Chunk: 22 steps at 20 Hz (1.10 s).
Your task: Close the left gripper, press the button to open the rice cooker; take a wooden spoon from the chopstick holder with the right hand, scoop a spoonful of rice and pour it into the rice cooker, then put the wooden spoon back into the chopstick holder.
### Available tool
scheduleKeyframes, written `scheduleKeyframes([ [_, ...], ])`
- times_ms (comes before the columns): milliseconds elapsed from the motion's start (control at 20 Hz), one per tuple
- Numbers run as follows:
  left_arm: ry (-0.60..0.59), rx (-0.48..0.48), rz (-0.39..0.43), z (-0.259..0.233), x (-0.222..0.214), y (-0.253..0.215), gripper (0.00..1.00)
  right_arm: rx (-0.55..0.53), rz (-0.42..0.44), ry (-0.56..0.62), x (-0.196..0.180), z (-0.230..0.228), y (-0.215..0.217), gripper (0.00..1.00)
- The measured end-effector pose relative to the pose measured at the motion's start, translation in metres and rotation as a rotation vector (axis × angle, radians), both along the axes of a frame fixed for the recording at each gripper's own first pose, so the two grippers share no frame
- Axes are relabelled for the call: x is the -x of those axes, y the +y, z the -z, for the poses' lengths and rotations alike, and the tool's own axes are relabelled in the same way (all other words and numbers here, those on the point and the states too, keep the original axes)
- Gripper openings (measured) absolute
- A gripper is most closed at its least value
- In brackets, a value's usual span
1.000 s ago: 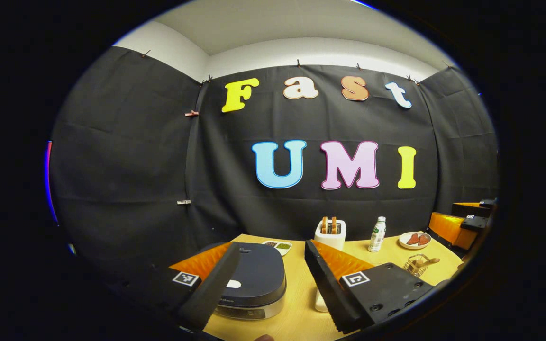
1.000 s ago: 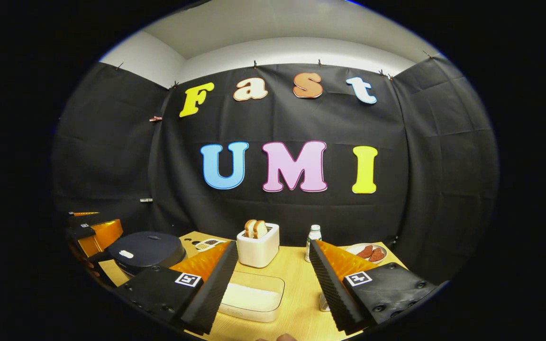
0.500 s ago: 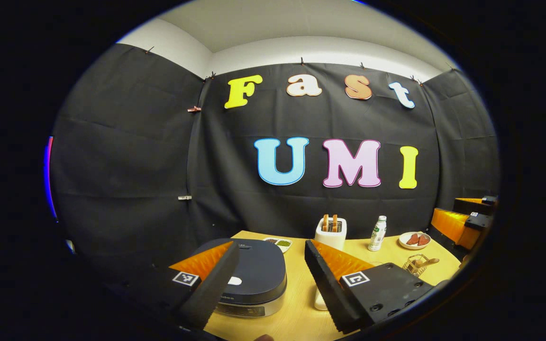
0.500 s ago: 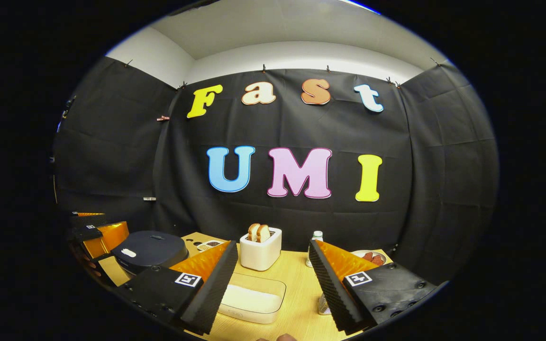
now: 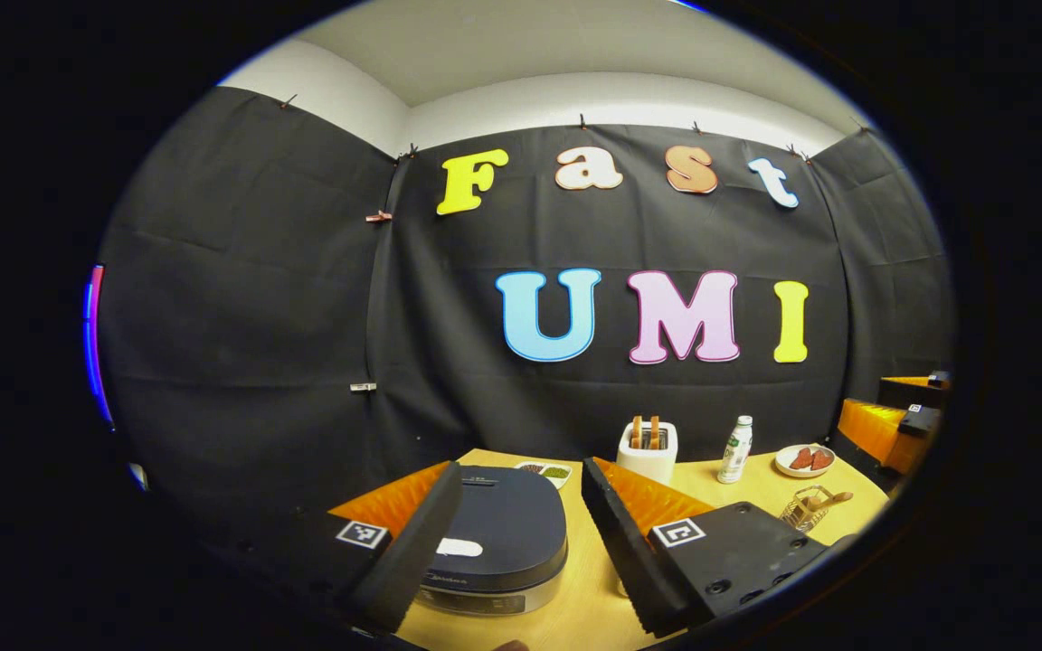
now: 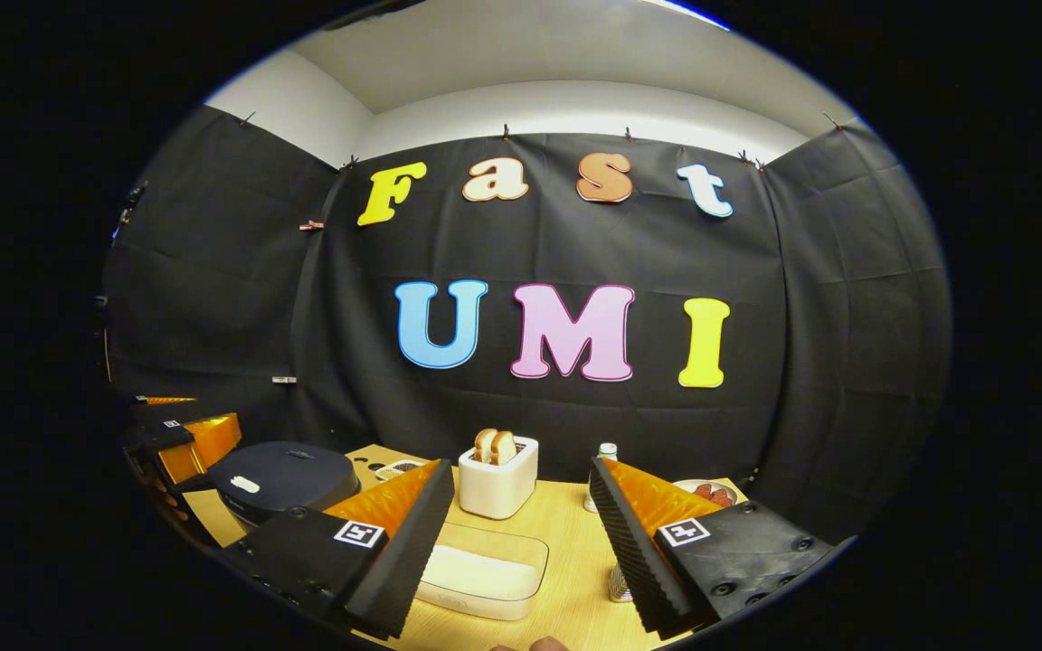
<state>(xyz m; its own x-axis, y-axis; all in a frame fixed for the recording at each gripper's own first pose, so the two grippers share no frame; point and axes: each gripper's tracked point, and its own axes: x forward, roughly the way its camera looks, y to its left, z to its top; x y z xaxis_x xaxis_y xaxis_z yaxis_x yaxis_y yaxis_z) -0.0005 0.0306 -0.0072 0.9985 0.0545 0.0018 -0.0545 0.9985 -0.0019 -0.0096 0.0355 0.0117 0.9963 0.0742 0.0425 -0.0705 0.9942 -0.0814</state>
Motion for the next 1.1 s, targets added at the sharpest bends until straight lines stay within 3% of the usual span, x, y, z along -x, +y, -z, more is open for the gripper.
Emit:
scheduleKeyframes([
  [50,0.008,-0.004,-0.014,0.002,-0.002,0.005,0.88,-0.006,-0.005,0.002,-0.001,0.001,0.002,0.94],
  [200,0.024,-0.018,-0.042,0.006,-0.013,0.017,0.61,-0.020,-0.020,0.014,-0.003,0.005,0.010,0.94],
  [250,0.037,-0.017,-0.051,0.011,-0.016,0.022,0.57,-0.016,-0.016,0.013,-0.004,0.005,0.011,0.94],
  [400,0.118,-0.014,-0.095,0.036,-0.029,0.042,0.21,-0.009,-0.017,0.017,-0.008,0.009,0.019,0.94],
  [500,0.190,0.009,-0.084,0.060,-0.040,0.047,0.10,0.006,-0.016,0.016,-0.009,0.009,0.021,0.94],
  [850,0.404,0.094,-0.041,0.131,-0.058,0.056,0.07,0.018,0.016,0.022,-0.016,0.014,0.024,0.94],
  [1100,0.415,0.097,-0.020,0.136,-0.055,0.057,0.07,0.031,0.016,0.028,-0.018,0.016,0.024,0.94],
])
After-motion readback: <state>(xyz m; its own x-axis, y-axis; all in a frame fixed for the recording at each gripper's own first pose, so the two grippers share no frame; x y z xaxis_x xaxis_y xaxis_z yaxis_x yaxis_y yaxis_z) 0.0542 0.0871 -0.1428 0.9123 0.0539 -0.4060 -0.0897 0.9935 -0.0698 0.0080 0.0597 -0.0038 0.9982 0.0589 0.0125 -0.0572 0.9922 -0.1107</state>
